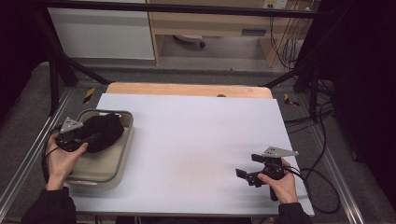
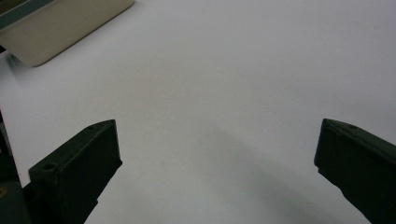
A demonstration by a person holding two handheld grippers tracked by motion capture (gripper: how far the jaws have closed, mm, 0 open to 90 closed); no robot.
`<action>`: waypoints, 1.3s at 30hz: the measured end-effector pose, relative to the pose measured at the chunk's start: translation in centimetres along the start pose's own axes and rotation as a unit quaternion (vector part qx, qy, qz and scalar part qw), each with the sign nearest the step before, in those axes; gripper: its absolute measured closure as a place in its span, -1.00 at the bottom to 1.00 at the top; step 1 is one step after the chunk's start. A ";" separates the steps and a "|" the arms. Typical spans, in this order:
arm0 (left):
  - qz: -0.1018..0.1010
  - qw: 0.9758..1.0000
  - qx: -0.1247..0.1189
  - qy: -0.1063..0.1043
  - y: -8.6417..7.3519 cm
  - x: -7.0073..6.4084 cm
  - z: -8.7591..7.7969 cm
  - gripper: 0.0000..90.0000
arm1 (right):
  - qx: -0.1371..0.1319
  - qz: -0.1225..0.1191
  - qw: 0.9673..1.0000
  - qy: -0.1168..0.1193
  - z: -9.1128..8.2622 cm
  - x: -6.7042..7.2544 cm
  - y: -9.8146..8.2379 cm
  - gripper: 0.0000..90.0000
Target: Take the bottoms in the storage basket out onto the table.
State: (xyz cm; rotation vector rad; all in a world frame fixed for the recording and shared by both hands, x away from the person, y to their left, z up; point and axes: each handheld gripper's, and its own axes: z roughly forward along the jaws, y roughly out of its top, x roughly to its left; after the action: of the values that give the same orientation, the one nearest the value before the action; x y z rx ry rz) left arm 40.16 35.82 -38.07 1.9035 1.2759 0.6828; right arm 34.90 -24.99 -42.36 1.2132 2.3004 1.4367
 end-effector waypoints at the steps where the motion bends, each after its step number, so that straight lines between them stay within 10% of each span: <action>1: 0.000 1.000 -0.001 -0.001 0.0 0.0 0.0 0.67 | 0.000 0.000 1.000 0.000 0.0 0.0 0.0 -0.98; 39: 0.005 1.000 -0.028 -0.002 0.8 -0.3 -2.0 0.67 | 0.000 0.000 1.000 -0.001 0.0 0.0 0.0 -0.98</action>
State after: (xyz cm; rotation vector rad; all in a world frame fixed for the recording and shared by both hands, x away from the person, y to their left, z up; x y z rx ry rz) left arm 38.98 35.95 -36.20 1.8665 1.2331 0.7110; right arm 34.90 -24.94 -42.38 1.2152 2.2995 1.4344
